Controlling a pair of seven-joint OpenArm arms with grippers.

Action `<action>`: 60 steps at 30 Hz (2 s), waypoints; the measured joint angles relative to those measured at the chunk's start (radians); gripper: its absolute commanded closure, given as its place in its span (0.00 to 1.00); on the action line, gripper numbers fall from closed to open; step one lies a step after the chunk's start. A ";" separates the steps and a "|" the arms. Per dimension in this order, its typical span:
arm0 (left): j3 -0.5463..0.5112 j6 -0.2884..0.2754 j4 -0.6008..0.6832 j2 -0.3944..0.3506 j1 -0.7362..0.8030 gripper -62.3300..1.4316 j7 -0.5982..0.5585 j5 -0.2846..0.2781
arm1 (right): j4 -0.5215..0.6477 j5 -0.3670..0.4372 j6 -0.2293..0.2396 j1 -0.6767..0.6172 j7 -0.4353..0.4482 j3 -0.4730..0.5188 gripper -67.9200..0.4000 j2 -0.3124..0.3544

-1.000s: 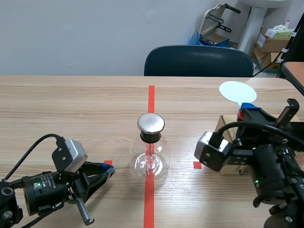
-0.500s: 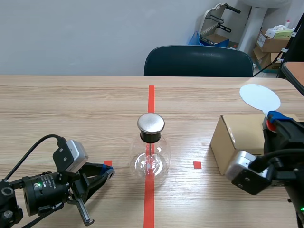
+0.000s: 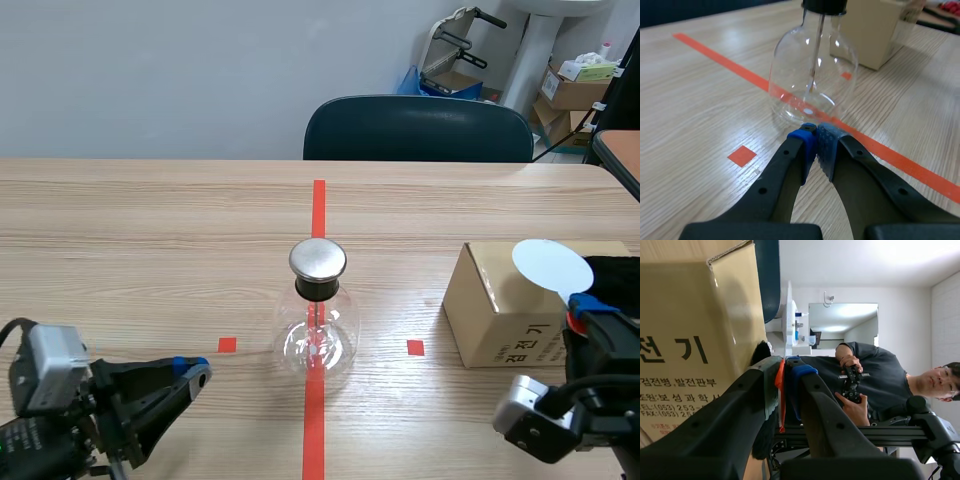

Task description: Do the electroscope experiment

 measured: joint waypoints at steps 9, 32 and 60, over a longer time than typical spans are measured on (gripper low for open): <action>0.000 -0.018 0.011 -0.024 0.029 0.93 -0.230 -0.072 | -0.024 -0.066 0.002 0.016 -0.002 0.000 0.97 -0.021; 0.000 -0.135 0.067 -0.151 0.153 0.49 -0.298 -0.156 | -0.024 -0.120 0.117 0.016 -0.076 -0.001 0.97 -0.039; -0.057 -0.129 0.383 -0.293 0.284 0.49 -0.127 -0.088 | -0.024 -0.094 0.129 0.016 -0.079 -0.006 0.11 -0.039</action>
